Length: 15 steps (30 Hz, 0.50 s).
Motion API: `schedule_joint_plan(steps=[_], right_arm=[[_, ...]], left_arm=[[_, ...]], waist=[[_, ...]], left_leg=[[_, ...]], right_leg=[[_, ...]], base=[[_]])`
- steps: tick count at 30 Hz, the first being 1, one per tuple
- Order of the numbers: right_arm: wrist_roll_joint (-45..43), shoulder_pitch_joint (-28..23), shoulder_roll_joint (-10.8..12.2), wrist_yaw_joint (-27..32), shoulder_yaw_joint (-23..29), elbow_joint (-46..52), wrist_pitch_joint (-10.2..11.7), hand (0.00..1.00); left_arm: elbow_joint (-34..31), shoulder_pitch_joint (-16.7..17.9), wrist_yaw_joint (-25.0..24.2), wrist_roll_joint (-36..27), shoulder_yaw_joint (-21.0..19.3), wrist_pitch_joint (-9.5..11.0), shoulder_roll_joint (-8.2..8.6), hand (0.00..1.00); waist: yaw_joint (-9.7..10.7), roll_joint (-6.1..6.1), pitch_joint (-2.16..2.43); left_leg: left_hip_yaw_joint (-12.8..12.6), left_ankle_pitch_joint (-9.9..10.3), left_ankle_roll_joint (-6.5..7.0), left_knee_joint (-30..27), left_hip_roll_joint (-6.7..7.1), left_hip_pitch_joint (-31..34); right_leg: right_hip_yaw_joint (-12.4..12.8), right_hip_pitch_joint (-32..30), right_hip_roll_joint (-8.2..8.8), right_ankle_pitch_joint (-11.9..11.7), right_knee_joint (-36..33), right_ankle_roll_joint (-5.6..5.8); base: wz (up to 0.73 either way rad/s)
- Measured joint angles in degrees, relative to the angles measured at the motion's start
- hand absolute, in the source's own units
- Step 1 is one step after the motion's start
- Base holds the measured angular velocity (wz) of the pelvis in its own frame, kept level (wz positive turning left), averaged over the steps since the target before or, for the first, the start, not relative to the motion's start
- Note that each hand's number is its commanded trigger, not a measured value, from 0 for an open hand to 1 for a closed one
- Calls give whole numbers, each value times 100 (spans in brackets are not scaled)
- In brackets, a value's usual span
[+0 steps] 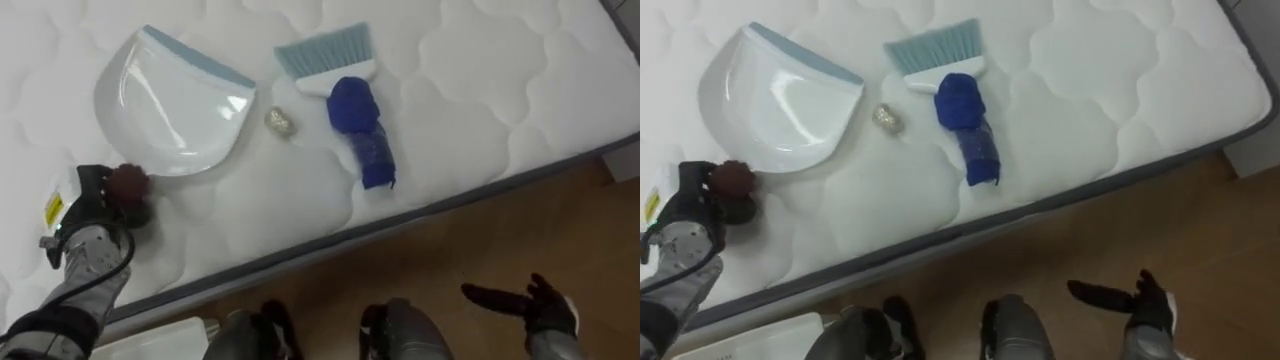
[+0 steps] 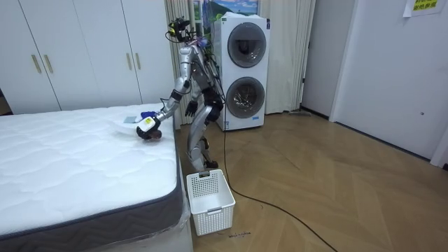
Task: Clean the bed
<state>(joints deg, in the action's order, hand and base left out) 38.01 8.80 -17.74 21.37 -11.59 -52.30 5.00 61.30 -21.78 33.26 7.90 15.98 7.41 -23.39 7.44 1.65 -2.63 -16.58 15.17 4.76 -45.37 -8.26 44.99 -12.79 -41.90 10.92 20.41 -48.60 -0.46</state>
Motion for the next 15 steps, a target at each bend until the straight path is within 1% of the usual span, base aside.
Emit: schedule_joint_plan(steps=[1,2,4,6,8,9,11,12,13,14,15], right_arm=[[-37,94,-2,145,0,73,82,0],[-59,119,-2,227,-1,125,126,0],[-442,143,7,537,7,193,293,0],[-789,129,7,771,68,343,366,0],[-960,143,15,957,143,415,502,0],[-967,158,18,1088,167,478,567,0],[-1108,187,26,1272,158,619,613,0],[-1287,243,42,1364,160,626,674,0],[-1464,273,47,1489,165,702,699,0],[-1548,285,47,1551,173,780,701,0],[-1662,335,50,1655,174,890,747,0]], left_arm=[[5,117,62,109,44,80,-1,100],[9,172,112,183,74,102,-1,100],[14,410,290,547,108,212,-1,100],[12,573,398,707,106,266,-1,100],[13,596,444,754,109,273,0,100],[16,596,461,766,109,303,1,100],[67,615,507,802,116,388,4,100],[84,659,550,801,120,426,3,100],[127,700,565,803,121,465,5,100],[135,722,574,803,118,470,5,100],[175,734,603,804,117,468,5,100]], waist=[[-16,-6,12],[-15,-6,14],[-24,-37,34],[-33,-37,34],[-63,-39,34],[-130,-41,34],[-175,-47,33],[-204,-53,31],[-261,-86,32],[-262,-85,32],[-274,-86,31]], left_leg=[[-17,0,1,39,3,-55],[-17,-1,1,66,6,-86],[-53,0,0,147,11,-186],[-71,-1,-1,193,20,-229],[-78,-1,-1,204,21,-230],[-91,-1,-1,211,17,-239],[-138,-11,-11,274,12,-280],[-179,-24,-12,325,12,-321],[-228,-23,-12,361,21,-374],[-230,-23,-13,372,29,-380],[-228,-27,-19,388,50,-378]], right_leg=[[-1,52,-1,-7,49,6],[-14,88,-1,-12,84,11],[-6,175,-2,-20,159,21],[-1,205,0,-27,201,30],[-1,201,8,-27,208,31],[8,202,4,-27,217,31],[28,216,0,-52,273,31],[55,231,-6,-70,306,34],[124,229,-17,-73,308,38],[125,229,-16,-73,310,39],[125,217,-8,-72,310,39]], base=[[-5],[0],[0],[0],[0],[-8],[-10],[-14],[-13],[-7],[0]])
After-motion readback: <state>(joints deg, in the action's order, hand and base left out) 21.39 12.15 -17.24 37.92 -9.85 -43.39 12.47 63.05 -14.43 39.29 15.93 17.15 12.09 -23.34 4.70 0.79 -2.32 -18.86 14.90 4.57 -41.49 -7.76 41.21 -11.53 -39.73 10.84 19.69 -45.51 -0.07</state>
